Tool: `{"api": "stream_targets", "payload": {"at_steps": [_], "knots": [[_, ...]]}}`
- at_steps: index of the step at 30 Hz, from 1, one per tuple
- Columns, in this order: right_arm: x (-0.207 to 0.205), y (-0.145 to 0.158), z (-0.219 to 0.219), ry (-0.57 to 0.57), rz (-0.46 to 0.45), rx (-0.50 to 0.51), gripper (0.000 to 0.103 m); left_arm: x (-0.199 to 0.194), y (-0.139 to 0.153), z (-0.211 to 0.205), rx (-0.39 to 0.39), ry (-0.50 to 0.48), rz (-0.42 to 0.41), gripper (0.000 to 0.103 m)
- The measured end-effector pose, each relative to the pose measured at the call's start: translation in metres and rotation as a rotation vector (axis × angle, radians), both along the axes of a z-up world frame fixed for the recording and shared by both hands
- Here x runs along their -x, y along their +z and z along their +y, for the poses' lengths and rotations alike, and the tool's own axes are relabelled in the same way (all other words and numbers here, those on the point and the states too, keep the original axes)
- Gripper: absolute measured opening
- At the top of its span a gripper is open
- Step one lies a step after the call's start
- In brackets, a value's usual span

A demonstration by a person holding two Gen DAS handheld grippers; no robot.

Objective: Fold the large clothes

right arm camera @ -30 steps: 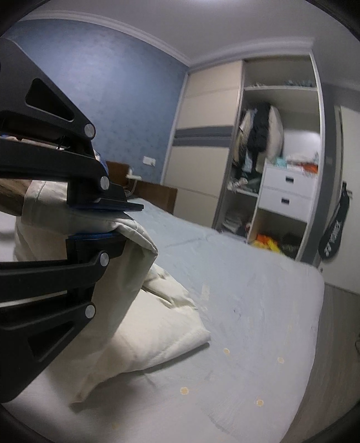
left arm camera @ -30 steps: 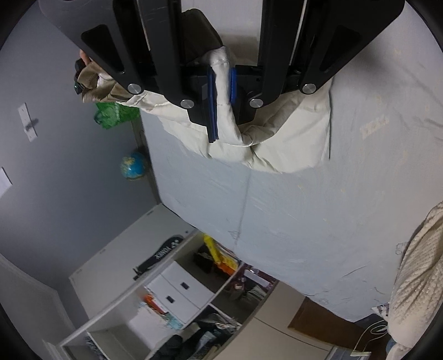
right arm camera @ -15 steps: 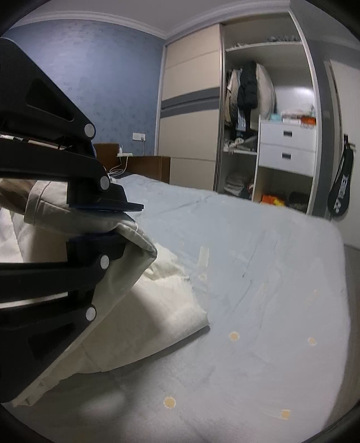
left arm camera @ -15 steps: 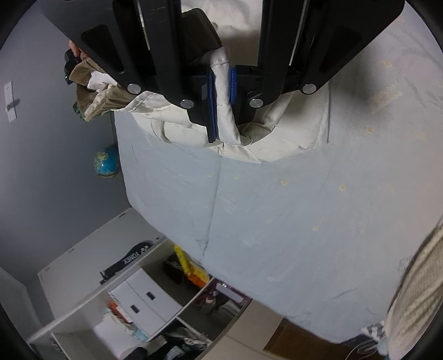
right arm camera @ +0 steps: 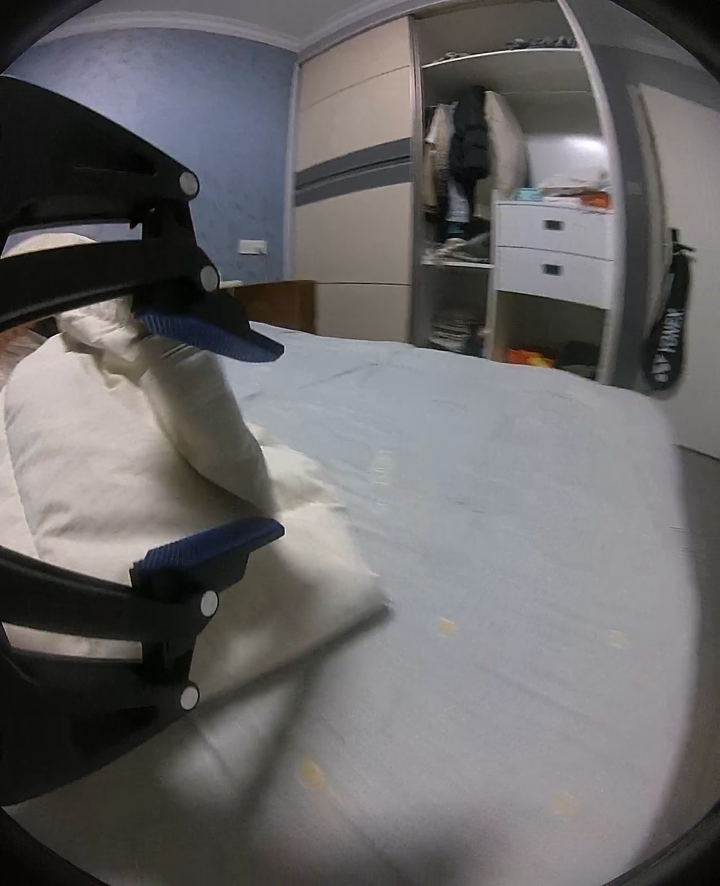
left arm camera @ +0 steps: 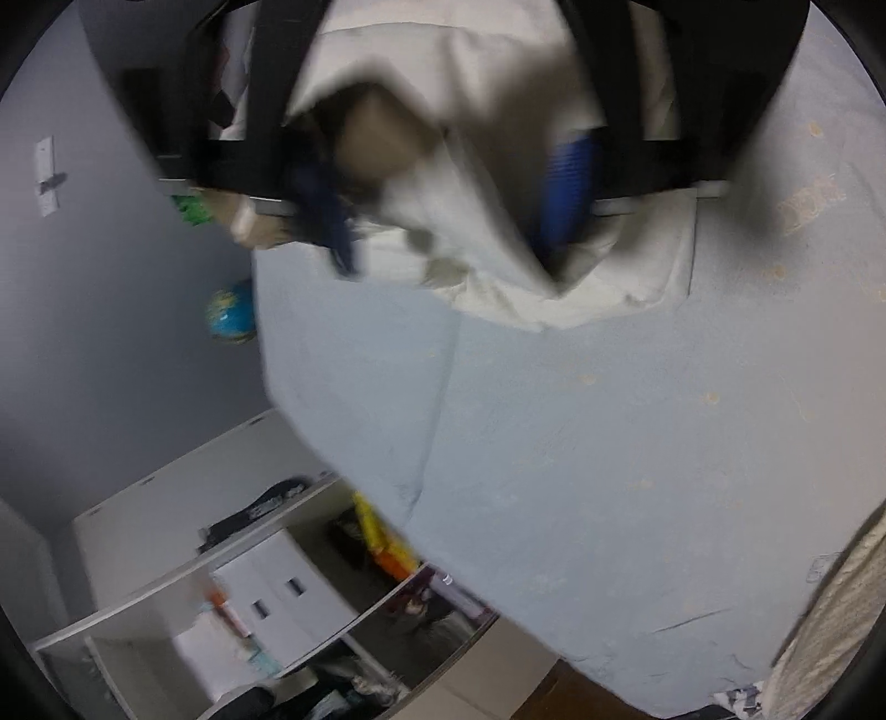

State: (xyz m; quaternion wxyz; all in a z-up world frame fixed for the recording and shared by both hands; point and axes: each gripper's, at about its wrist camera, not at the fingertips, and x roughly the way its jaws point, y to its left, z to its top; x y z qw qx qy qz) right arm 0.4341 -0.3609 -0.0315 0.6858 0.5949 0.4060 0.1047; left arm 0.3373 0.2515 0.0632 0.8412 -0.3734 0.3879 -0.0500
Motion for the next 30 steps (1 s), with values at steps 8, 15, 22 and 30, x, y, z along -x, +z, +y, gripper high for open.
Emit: {"api": "stream_targets", "payload": {"at_steps": [8, 15, 22, 30], "knots": [[0.012, 0.055, 0.011, 0.096, -0.136, 0.2, 0.058, 0.026, 0.058, -0.023, -0.154, -0.016, -0.105, 0.096], [0.018, 0.105, 0.135, 0.461, -0.292, 0.648, 0.058, 0.021, 0.04, -0.124, -0.308, -0.206, -0.058, 0.096], [0.036, 0.121, 0.222, 0.561, -0.422, 0.899, 0.064, 0.004, 0.012, -0.181, -0.434, -0.231, -0.02, 0.096], [0.017, 0.069, 0.262, 0.56, -0.369, 1.039, 0.066, -0.017, -0.045, -0.193, -0.547, -0.231, 0.084, 0.096]]}}
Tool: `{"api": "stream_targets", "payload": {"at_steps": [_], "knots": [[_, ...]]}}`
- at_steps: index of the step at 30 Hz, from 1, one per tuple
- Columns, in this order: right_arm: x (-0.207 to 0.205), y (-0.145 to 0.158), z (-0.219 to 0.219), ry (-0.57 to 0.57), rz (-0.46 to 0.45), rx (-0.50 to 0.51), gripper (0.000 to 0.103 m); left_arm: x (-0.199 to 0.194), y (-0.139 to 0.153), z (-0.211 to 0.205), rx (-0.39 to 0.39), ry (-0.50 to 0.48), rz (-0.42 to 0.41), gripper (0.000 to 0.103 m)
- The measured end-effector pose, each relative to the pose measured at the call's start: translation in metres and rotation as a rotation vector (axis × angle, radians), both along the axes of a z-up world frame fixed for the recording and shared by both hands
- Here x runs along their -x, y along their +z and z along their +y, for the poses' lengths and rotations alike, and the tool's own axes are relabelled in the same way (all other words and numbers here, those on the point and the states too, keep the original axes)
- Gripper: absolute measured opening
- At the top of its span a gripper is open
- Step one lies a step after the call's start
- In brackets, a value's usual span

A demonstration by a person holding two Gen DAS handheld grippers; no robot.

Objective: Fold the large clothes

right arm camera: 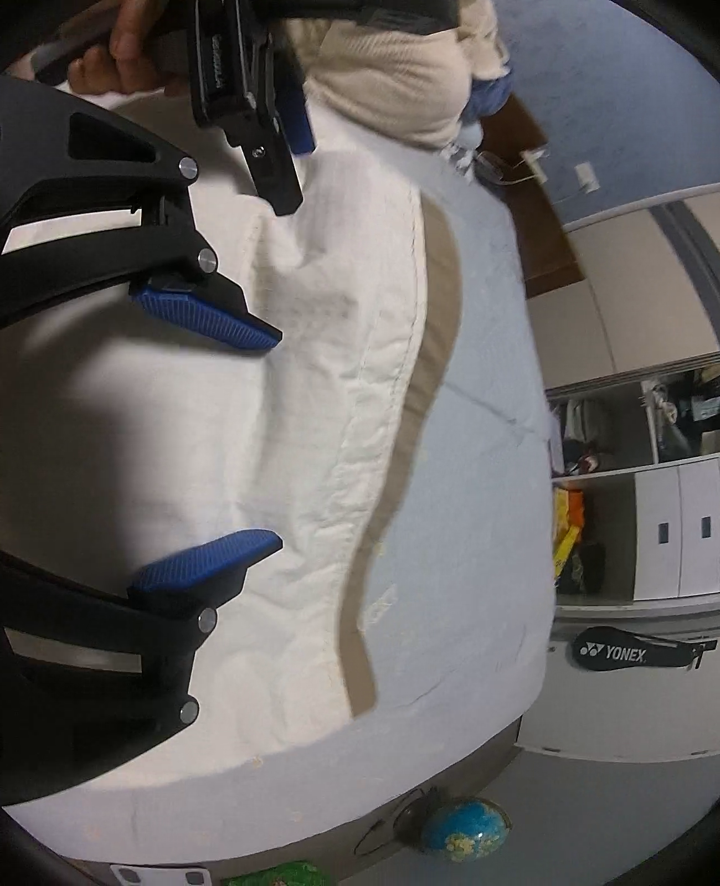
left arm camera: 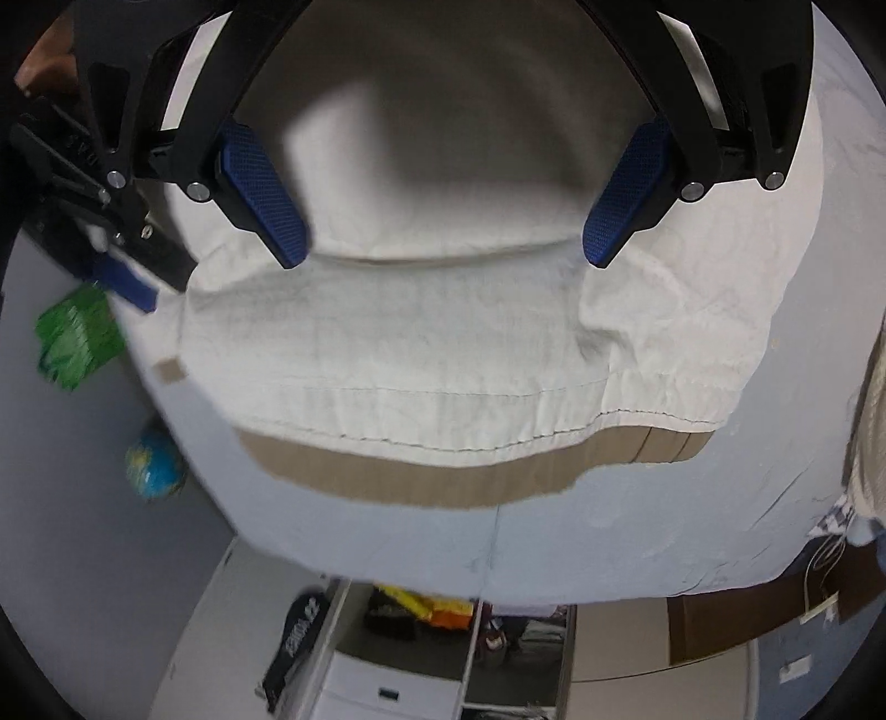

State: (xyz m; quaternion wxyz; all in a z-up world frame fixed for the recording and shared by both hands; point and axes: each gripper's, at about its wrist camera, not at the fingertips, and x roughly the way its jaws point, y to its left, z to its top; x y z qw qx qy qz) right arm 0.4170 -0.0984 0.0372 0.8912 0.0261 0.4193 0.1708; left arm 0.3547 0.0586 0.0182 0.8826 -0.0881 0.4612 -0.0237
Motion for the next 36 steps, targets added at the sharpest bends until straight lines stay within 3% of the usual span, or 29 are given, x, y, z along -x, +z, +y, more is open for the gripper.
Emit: {"api": "stream_targets", "payload": {"at_steps": [4, 11, 29, 36], "knots": [[0.0, -0.02, 0.001, 0.02, -0.028, 0.035, 0.07, -0.005, -0.014, 0.007, -0.001, -0.03, 0.005, 0.097], [-0.019, -0.039, 0.002, 0.012, 0.001, 0.024, 0.076, -0.012, -0.033, 0.006, -0.004, -0.037, -0.011, 0.097], [-0.036, -0.081, 0.008, -0.012, -0.038, -0.043, 0.078, -0.005, -0.076, 0.001, -0.014, 0.006, -0.201, 0.098], [-0.04, -0.091, 0.009, -0.016, -0.036, -0.056, 0.078, -0.001, -0.087, 0.001, -0.004, 0.012, -0.223, 0.098]]}}
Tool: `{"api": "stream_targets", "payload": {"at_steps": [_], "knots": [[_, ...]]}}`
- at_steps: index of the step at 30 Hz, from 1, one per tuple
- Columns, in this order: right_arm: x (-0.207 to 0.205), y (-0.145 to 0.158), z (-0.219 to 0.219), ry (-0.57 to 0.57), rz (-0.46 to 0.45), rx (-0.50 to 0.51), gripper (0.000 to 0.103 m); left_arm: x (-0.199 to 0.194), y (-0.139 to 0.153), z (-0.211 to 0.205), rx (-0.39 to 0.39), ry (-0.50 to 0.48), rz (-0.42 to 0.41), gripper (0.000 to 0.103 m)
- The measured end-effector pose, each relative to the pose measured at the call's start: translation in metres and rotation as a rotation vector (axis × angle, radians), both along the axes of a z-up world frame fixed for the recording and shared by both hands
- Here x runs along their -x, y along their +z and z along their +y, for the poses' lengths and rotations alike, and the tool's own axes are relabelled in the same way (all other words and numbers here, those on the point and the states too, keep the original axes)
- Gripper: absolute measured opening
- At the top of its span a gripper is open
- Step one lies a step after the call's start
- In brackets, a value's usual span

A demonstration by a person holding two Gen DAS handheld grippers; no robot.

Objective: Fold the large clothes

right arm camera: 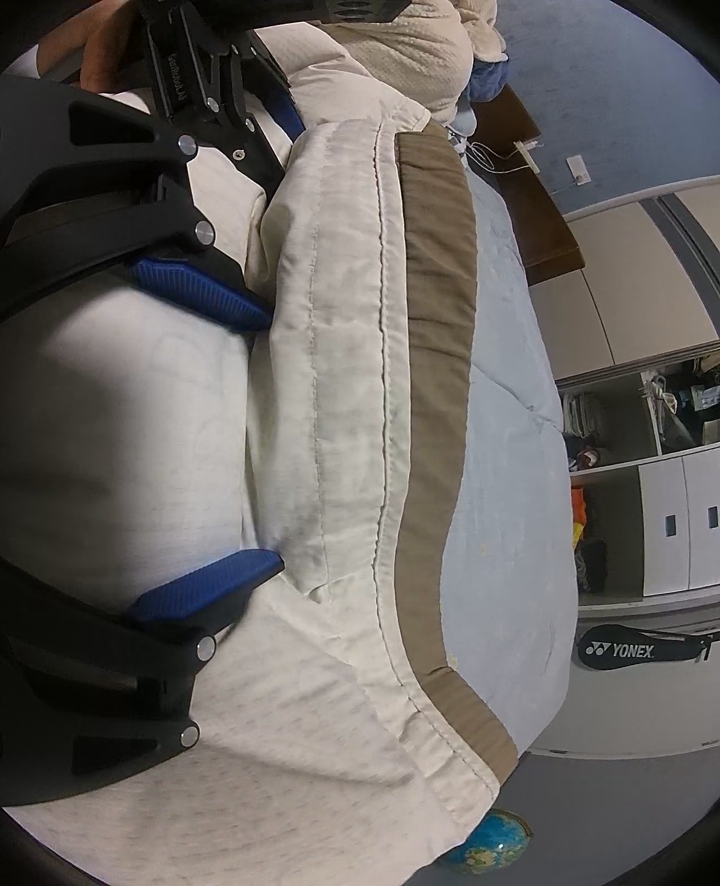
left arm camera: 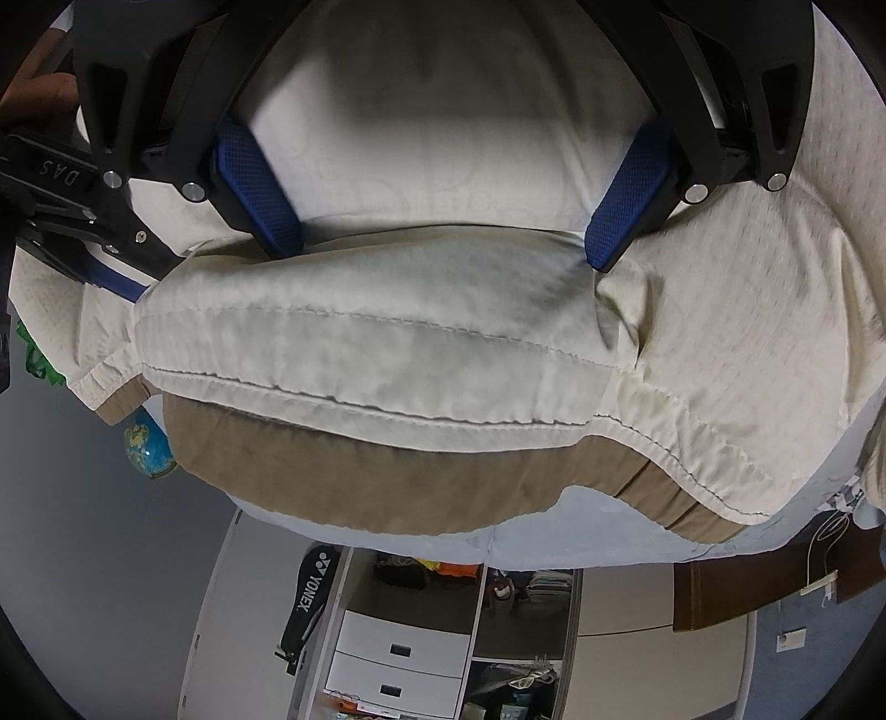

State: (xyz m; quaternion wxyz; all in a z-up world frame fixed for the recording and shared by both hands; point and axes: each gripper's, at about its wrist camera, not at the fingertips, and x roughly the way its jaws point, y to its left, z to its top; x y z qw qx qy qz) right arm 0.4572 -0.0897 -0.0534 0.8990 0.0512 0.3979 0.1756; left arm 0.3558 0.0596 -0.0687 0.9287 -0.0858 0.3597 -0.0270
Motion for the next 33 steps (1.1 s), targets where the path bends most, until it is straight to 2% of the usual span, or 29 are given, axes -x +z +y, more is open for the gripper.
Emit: {"api": "stream_targets", "payload": {"at_steps": [19, 23, 28, 33], "knots": [[-0.006, -0.008, -0.006, 0.003, 0.021, -0.013, 0.078, -0.005, -0.003, -0.002, -0.011, 0.003, 0.011, 0.098], [-0.011, -0.004, -0.008, 0.015, 0.05, -0.011, 0.078, -0.008, 0.004, -0.006, -0.035, -0.001, 0.062, 0.098], [-0.014, 0.015, -0.005, 0.044, 0.125, 0.031, 0.079, -0.011, 0.023, -0.005, -0.048, -0.018, 0.148, 0.098], [0.0, 0.039, -0.018, 0.036, 0.171, -0.024, 0.081, 0.002, 0.044, -0.002, -0.024, 0.002, 0.171, 0.096]]}}
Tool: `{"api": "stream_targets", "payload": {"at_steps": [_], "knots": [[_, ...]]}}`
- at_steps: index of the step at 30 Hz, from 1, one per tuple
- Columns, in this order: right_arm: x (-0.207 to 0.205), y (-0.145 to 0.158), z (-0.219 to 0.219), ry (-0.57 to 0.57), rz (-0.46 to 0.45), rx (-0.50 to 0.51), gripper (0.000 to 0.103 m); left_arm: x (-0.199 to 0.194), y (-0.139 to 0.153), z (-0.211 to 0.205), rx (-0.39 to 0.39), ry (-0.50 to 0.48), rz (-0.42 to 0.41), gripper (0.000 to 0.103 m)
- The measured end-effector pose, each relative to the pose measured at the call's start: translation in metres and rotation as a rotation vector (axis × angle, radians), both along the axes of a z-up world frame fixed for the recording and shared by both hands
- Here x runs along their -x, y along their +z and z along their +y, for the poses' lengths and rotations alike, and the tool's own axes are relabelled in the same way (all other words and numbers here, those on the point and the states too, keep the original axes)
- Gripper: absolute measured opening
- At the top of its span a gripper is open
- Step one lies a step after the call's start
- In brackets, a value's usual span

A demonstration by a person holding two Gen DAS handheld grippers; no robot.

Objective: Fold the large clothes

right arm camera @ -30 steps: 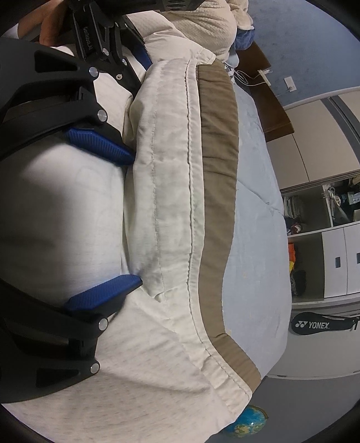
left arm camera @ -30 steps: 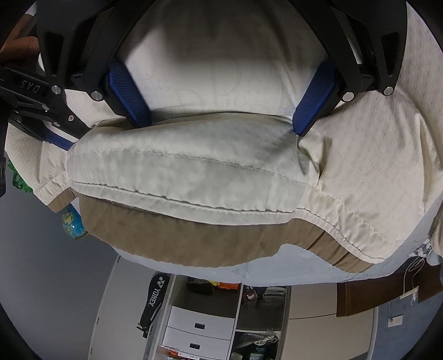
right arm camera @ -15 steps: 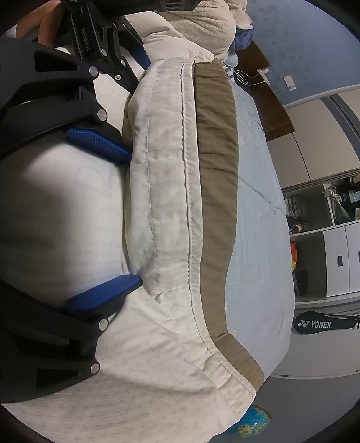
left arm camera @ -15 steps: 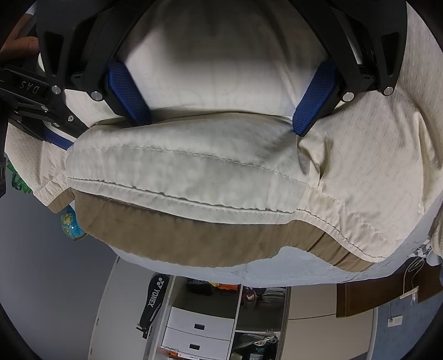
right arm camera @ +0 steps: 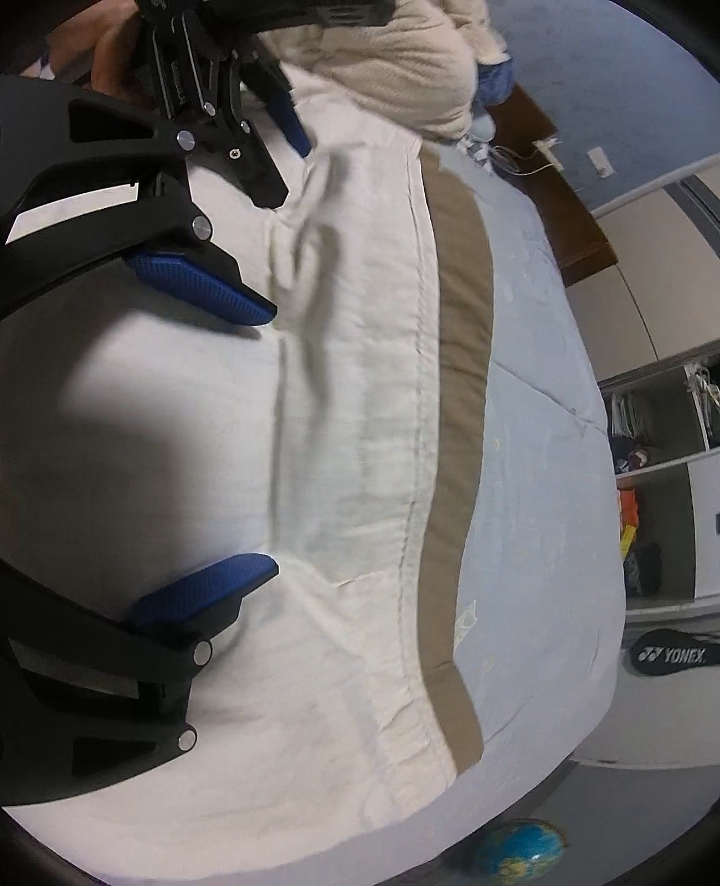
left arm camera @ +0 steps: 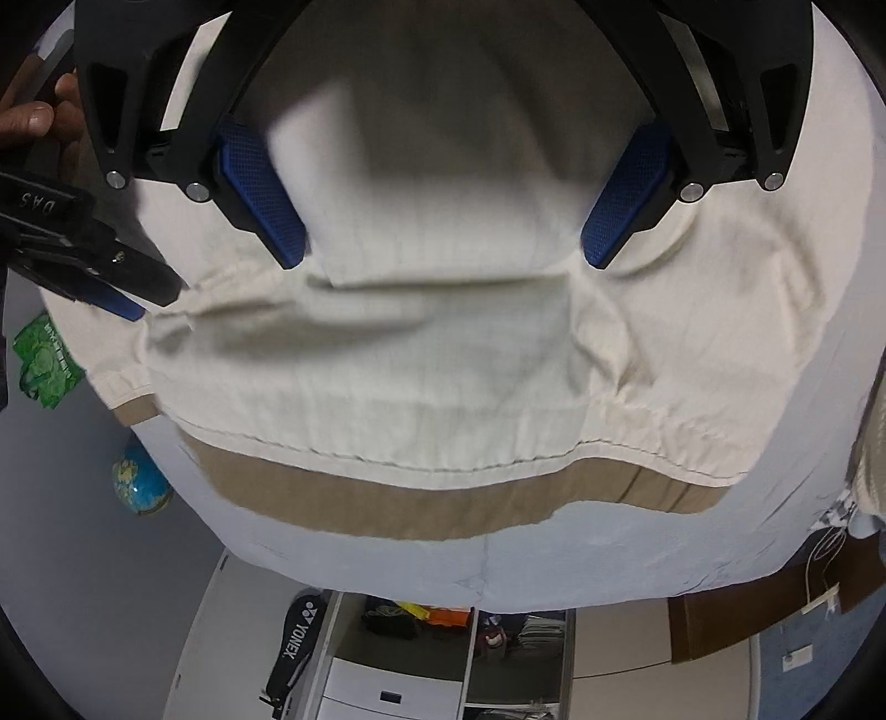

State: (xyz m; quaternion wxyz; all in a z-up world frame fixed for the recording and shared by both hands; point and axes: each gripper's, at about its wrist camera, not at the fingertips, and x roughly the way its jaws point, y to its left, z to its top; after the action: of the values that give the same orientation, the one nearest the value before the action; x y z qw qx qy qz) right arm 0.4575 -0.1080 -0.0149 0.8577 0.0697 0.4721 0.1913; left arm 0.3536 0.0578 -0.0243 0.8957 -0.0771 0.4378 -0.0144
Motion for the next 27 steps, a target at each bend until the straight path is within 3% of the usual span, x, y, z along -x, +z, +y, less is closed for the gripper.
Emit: {"api": "stream_targets", "payload": {"at_steps": [5, 12, 17, 22, 27], "knots": [[0.028, 0.021, -0.009, 0.011, -0.012, 0.012, 0.082, 0.025, 0.024, -0.002, -0.011, -0.007, -0.002, 0.096], [0.1, 0.055, -0.027, 0.044, -0.073, 0.033, 0.084, 0.096, 0.05, 0.011, -0.044, -0.014, -0.066, 0.096], [0.154, 0.069, -0.052, 0.038, -0.123, 0.072, 0.086, 0.129, 0.039, 0.053, -0.078, 0.082, -0.016, 0.096], [0.185, 0.066, -0.096, -0.039, -0.086, 0.092, 0.086, 0.15, 0.01, 0.114, -0.1, 0.223, 0.131, 0.096], [0.226, 0.064, -0.131, -0.103, -0.067, 0.068, 0.086, 0.193, 0.012, 0.135, -0.044, 0.256, 0.11, 0.096]]}}
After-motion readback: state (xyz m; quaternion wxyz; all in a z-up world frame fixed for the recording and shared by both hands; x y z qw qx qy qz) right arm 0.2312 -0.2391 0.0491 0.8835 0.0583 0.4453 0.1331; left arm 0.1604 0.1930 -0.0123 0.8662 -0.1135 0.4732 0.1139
